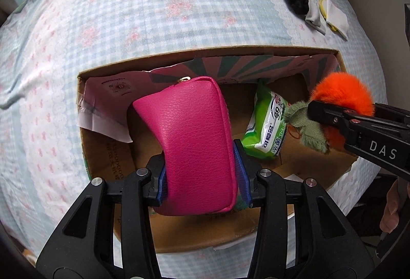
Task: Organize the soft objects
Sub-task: 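Carry the pink pouch and orange pompom into the box and release both, then lift both tools away from the box toward the sock and cloths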
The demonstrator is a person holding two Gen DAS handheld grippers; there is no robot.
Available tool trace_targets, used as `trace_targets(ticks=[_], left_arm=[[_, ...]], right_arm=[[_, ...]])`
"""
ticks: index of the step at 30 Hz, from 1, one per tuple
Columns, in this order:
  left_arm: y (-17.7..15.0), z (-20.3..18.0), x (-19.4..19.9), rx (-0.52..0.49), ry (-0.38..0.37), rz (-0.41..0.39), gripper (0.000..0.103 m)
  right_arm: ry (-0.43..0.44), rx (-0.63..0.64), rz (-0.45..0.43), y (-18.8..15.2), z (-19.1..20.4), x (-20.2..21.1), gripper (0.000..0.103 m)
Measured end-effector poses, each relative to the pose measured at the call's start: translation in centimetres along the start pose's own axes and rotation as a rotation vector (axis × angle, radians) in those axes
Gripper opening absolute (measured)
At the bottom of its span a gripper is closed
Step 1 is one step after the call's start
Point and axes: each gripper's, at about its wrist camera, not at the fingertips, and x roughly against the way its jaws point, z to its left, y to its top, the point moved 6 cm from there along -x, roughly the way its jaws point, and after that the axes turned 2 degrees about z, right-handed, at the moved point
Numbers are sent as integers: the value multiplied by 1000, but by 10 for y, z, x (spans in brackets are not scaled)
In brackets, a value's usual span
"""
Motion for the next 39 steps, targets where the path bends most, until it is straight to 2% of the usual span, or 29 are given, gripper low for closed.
trace_targets(ticks=[1, 2, 3, 4, 5, 10, 15, 25, 33, 39], left_arm=[[2, -1, 0, -7, -4, -4, 53], [3, 0, 0, -14, 1, -6, 85], [4, 0, 1, -22, 17, -14, 102], [4, 1, 3, -33, 25, -29, 103], [2, 1, 4, -43, 28, -30, 103], [-6, 5, 6, -31, 32, -23, 103], [-11, 8, 13, 5, 42, -36, 103], [-27, 1, 54, 37, 62, -109, 103], [-51, -13, 120, 91, 62, -207, 103], [-70, -26, 187, 150, 57, -301, 103]], right_arm=[[-8, -9, 7, 0, -3, -2, 42], [-11, -16, 12, 0, -5, -4, 53], [-18, -19, 16, 0, -7, -5, 64], [-21, -22, 15, 0, -9, -6, 91], [-24, -29, 9, 0, -10, -6, 103], [8, -64, -17, 2, -16, -4, 103], [12, -38, -25, -3, -12, -2, 103], [30, 4, -87, -18, -6, 25, 103], [45, 40, -170, -35, 0, 81, 103], [15, 104, -288, -53, 0, 152, 103]])
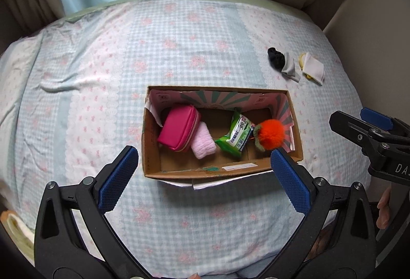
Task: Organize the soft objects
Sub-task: 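Lift both tools away from the box toward the sock and cloths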
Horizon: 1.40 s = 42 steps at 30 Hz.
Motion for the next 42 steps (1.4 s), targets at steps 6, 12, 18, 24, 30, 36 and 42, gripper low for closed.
trace_targets(ticks=[6, 12, 18, 24, 30, 36, 42], left_arm=[[9, -13, 60, 29, 11, -107, 103], [21, -33, 86, 30, 13, -186, 103], [35, -73, 94, 1, 44, -241, 103], [47, -136, 89, 14, 31, -267, 103], [60, -204, 63, 111, 36, -266, 103], [74, -253, 18, 177, 66, -255, 103], [88, -280, -34, 218, 71, -230, 103]], right_arm=[[-34, 4, -140, 4, -16, 78, 103], [-92, -52, -261, 9, -42, 129, 103], [-171, -92, -331, 9, -79, 156, 103], [-149, -106, -377, 12, -129, 171, 103], [-88, -51, -402, 25, -191, 171, 103], [-39, 38, -404, 48, -249, 152, 103], [-3, 100, -363, 72, -285, 111, 103]])
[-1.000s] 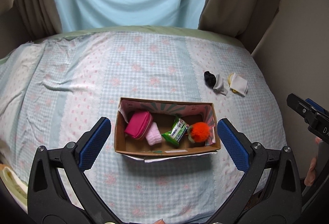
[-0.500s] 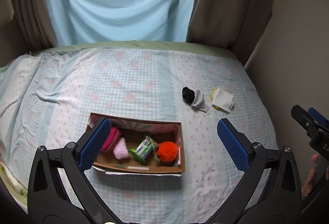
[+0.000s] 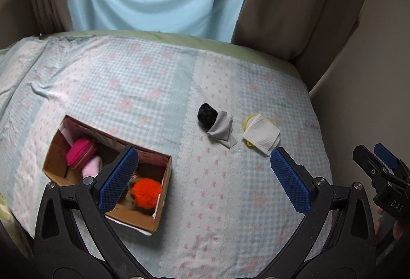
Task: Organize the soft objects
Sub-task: 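Lift both tools away from the box toward the sock and cloths, then grasp the grey cloth with the left tool while the right tool grasps the white mesh pad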
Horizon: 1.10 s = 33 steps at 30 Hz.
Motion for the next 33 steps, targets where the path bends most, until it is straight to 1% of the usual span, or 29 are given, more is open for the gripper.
trace_targets(ticks=[6, 11, 17, 24, 29, 33], left_arm=[[-4, -20, -66, 9, 8, 51, 103], [-3, -26, -124, 14, 22, 86, 103], [-4, -29, -201, 18, 38, 126, 103], [-15, -31, -284, 1, 43, 136, 103], [-29, -31, -320, -24, 47, 131, 102], [-37, -32, -334, -59, 54, 121, 101]], right_arm=[[32, 1, 44, 1, -26, -59, 103], [38, 14, 90, 2, -42, -116, 103], [18, 9, 130, 1, -56, -184, 103], [-28, -17, 159, -12, -72, -254, 103], [-59, -39, 180, -34, -79, -293, 103], [-69, -60, 192, -51, -80, -313, 103]])
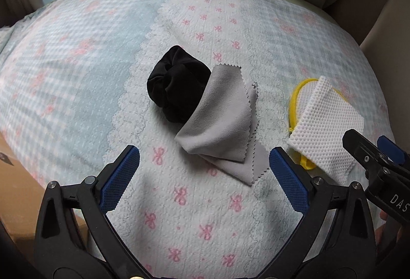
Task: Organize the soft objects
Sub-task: 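Grasp the grey cloth with the left tool while the right tool grasps the white mesh pad, then carry the grey cloth and white mesh pad into the box and release both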
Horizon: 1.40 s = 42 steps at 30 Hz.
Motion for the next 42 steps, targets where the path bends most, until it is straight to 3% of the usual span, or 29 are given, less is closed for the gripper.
trace_targets(ticks=[5, 7, 10, 15, 18, 22, 26, 42], left_arm=[[1, -1, -15, -39, 20, 0, 96], [1, 0, -23, -35, 11, 20, 83], [2, -3, -22, -61, 12, -4, 70], [3, -15, -17, -115, 9, -13, 27], [1, -22, -14, -138, 17, -16, 15], [-1, -24, -9, -133, 9, -20, 11], [-1, -27, -4, -144, 6, -25, 10], [-3, -34, 10, -166, -14, -35, 10]], right_arm=[[2, -46, 1, -8, -3, -16, 103], [1, -57, 8, -10, -2, -22, 100], [7, -54, 10, -11, 1, -28, 83], [19, -39, 2, -10, 6, -30, 58], [4, -17, -12, -10, 12, -26, 48], [-23, -43, -20, -12, 9, -21, 34], [-23, -74, -21, -13, 1, -17, 27], [-90, -86, -39, -15, -8, -9, 27]])
